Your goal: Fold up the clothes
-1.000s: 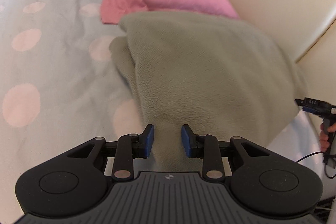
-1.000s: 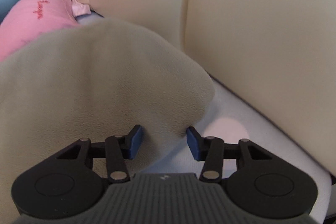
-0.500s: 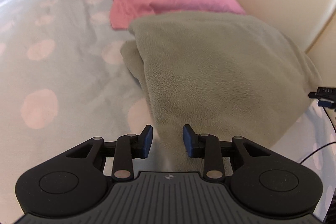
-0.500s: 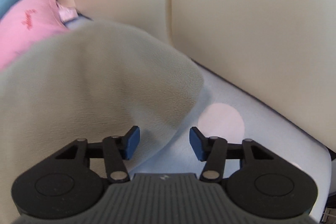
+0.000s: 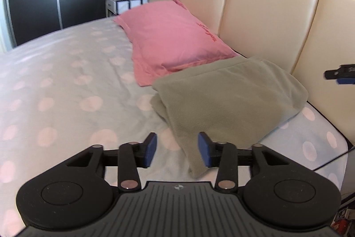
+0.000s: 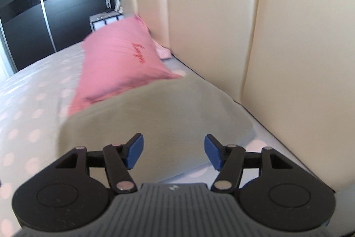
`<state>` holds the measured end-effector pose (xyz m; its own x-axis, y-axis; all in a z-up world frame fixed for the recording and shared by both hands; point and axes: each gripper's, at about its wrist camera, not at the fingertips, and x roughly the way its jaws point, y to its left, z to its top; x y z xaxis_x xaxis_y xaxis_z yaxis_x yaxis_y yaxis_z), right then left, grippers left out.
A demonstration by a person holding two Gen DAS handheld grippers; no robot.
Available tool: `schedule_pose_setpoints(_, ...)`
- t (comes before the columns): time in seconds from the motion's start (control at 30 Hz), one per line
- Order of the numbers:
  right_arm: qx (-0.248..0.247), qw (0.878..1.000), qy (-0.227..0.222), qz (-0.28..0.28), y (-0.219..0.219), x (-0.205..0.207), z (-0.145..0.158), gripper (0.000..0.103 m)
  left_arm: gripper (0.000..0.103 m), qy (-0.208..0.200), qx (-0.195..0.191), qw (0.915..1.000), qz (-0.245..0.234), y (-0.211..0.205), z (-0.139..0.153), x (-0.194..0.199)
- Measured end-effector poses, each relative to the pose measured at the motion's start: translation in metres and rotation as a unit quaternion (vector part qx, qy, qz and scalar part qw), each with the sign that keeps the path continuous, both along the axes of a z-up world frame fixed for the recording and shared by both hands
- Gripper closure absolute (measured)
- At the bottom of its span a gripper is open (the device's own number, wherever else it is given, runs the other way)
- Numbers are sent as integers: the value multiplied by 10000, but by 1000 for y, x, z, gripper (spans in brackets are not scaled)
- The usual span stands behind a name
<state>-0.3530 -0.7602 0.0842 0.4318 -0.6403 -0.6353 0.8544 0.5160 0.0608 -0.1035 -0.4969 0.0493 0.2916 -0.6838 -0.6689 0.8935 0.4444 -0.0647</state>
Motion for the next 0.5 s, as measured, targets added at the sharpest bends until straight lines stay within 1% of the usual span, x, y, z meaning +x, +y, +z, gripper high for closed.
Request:
schedule_pose_setpoints(0.13, 107, 9996, -69, 262, 70, -4, 39, 38, 62, 20, -151, 9999, 14, 34, 25, -16)
schedule_pose_setpoints(0.23, 154, 9980, -156, 595, 118, -14, 67, 38, 61, 38, -259, 9997, 22, 59, 43, -27)
schedule_pose_setpoints(0.37, 37, 9950, -326, 947, 195, -41, 110, 36, 61, 89, -353, 9993, -34, 88, 60, -44)
schedule_pose_setpoints(0.43, -31, 9936, -415, 1054, 229, -52, 123, 35, 61, 103, -396, 9991, -99, 102, 66, -55)
schedule_pose_setpoints(0.47, -94, 9933, -434, 1067, 253, -62, 131, 34, 60, 110, -418, 9990, -131, 109, 70, -61)
schedule_pose_setpoints(0.5, -167, 9933, -432, 1055, 271, -67, 134, 33, 58, 113, -436, 9988, -166, 116, 73, -66)
